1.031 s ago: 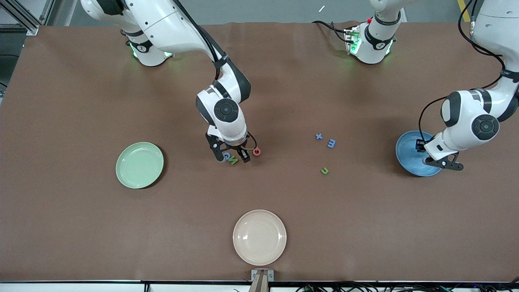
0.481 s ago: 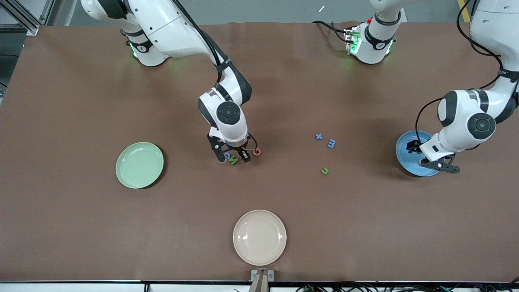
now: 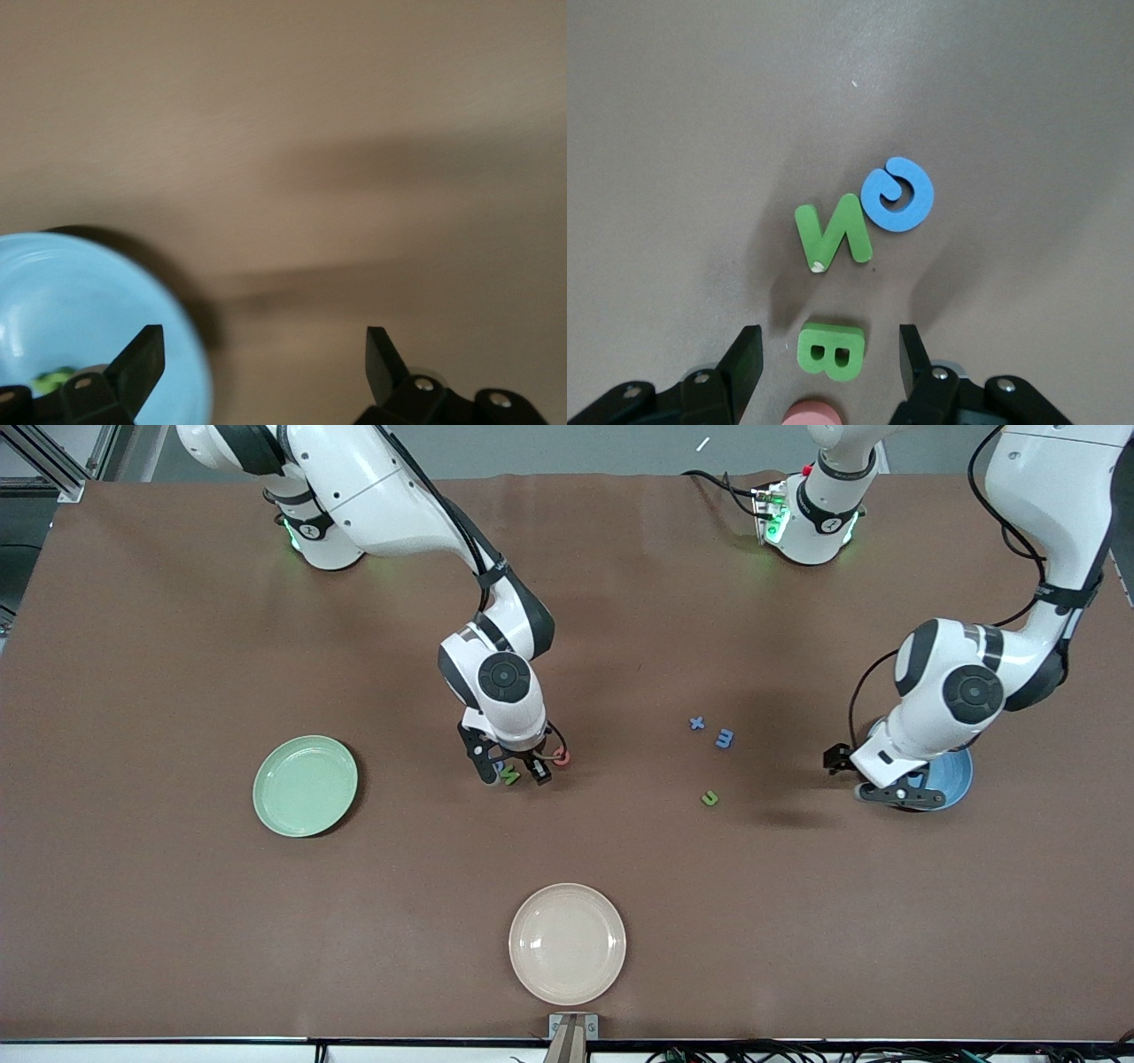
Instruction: Sort upper and lower case letters into plates
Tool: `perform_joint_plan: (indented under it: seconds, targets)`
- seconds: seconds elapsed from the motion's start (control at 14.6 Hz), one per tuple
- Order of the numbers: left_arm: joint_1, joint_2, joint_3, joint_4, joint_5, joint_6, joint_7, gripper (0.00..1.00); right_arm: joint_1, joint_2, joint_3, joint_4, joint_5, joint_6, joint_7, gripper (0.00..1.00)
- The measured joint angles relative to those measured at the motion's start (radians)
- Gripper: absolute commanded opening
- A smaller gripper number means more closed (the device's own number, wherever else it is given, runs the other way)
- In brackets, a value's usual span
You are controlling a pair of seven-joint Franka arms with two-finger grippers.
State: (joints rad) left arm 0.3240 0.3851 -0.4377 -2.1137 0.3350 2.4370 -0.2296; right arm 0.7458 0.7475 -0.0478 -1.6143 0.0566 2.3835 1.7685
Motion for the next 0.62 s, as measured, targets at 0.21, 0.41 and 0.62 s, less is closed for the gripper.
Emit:
perform_joint_plan:
  seconds: [0.21, 0.41, 0.62]
  targets:
    - [-0.098, 0.046, -0.001, 0.054, 0.000, 0.000, -0.140, 1.00, 0.000, 0.015, 0.000, 0.011, -0.001, 0.000, 0.003, 0.53]
    - [-0.169, 0.132, 0.001, 0.137, 0.000, 0.000, -0.243, 0.99, 0.003, 0.024, 0.000, 0.017, -0.001, 0.002, 0.004, 0.46]
    - [-0.220, 0.208, 0.005, 0.211, 0.000, -0.001, -0.315, 1.00, 0.008, 0.026, 0.000, 0.021, -0.001, 0.002, 0.007, 0.44]
